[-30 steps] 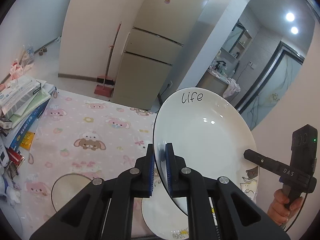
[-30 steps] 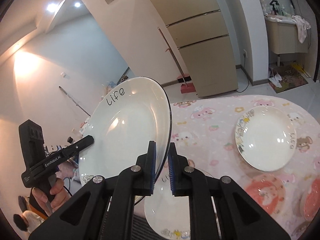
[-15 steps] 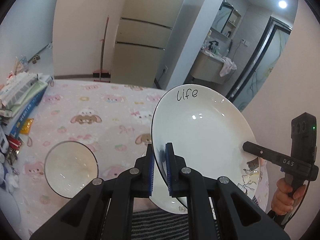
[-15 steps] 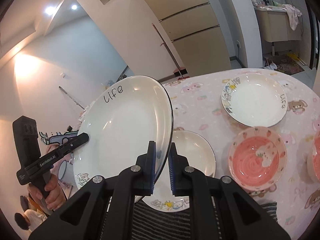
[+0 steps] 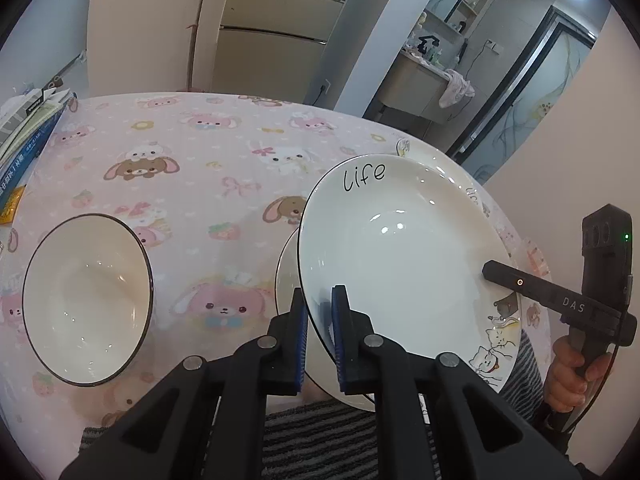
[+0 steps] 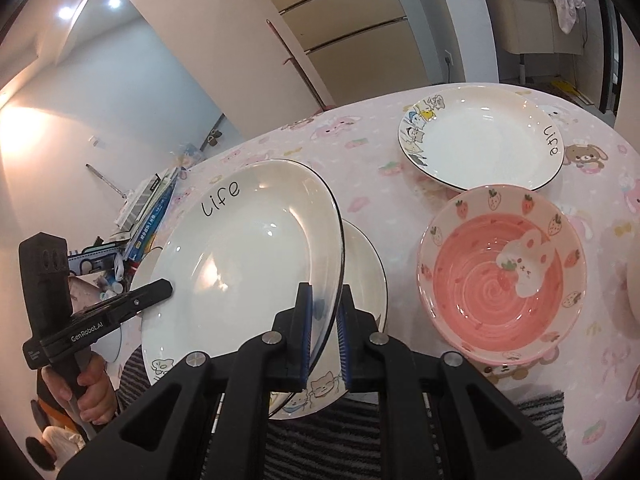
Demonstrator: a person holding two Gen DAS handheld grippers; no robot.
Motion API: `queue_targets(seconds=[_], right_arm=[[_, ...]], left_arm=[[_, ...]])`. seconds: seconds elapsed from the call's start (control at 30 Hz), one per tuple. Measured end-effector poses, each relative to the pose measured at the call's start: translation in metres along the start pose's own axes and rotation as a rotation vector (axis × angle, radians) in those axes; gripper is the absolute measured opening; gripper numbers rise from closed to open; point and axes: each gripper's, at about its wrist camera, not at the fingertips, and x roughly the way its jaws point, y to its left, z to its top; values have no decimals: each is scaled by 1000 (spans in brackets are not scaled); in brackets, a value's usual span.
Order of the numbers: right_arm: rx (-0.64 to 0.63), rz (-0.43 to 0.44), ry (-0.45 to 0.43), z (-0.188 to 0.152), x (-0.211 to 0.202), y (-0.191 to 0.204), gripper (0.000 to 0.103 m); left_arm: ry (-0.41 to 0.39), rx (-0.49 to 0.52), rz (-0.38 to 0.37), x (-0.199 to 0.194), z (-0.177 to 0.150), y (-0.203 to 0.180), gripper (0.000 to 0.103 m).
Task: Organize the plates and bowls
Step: 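Lift the plate with both grippers and carry it over the other 'Life' plate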
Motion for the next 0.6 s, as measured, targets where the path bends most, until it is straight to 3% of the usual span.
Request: queue_targets(seconds=[0.13,0.6], right_arm=[[-10,-28,25,-9,9,-2,12],[8,-82,51,-18,12,-14,12]], left_arm=[[22,19,36,10,-7,-1,13],[101,41,31,36,-16,-6,15]])
